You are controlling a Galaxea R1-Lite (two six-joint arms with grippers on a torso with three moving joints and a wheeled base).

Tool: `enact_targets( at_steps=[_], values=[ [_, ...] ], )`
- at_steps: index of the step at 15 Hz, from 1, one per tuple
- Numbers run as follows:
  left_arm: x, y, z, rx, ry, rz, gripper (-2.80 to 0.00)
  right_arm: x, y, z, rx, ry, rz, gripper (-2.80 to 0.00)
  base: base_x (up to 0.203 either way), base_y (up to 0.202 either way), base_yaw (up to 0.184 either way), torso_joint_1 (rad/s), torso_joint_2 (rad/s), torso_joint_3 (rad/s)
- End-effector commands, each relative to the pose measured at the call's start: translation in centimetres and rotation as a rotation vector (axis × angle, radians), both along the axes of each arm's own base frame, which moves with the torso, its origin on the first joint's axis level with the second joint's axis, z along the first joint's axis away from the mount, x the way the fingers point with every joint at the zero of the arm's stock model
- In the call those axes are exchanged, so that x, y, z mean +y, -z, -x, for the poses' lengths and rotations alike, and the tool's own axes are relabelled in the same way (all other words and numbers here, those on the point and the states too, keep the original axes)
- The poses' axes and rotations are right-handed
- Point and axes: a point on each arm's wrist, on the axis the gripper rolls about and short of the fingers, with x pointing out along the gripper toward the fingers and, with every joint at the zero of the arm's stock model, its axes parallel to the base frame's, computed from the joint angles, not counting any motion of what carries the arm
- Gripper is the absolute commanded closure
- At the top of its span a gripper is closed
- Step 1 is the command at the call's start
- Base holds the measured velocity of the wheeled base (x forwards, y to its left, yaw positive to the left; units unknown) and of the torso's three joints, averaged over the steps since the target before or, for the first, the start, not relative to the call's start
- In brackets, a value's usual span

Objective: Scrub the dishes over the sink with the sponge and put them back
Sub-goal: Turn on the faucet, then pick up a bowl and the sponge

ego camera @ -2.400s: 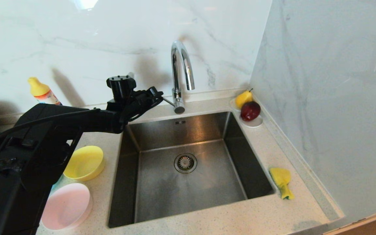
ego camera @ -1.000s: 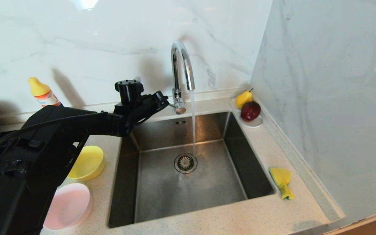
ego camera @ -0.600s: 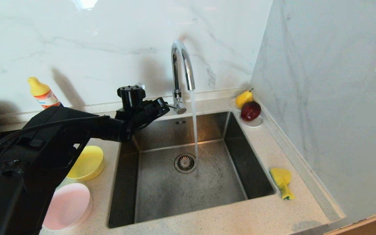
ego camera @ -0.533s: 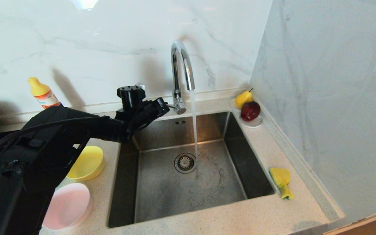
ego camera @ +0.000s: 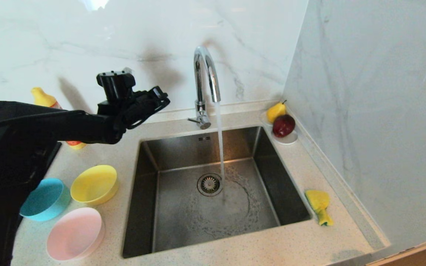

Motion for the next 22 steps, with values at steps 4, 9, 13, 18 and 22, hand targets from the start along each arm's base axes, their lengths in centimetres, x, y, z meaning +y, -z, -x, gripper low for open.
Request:
enact_targets(
  at_steps=[4,9,13,18,22],
  values=[
    [2.8,-10.7,11.6,-0.202,-0.222,-0.15,0.0,0.0,0.0,0.0,0.001,-0.001,0.0,0.0,0.0,0.0,0.0,0.0,0.0,0.0],
    [5.4,-13.0,25.1,-0.263,-0.448,-0.292,0.0,0.0,0.0,0.0,0.001,0.0,0.0,0.0,0.0,0.0,0.0,0.0,0.0,0.0],
    [7.1,-9.7,36.2,-0.299,-0.509,-0.341,0.0,0.0,0.0,0.0,0.001,0.0,0.0,0.0,0.0,0.0,0.0,0.0,0.0,0.0],
    [8.3,-3.0,46.3,-0.305,-0.55,-0.386,0.0,0.0,0.0,0.0,0.001,0.0,0.0,0.0,0.0,0.0,0.0,0.0,0.0,0.0],
    [8.4,4.0,50.0,-0.169,-0.612,-0.479,0.0,0.0,0.0,0.0,0.001,0.0,0.0,0.0,0.0,0.0,0.0,0.0,0.0,0.0]
  ],
)
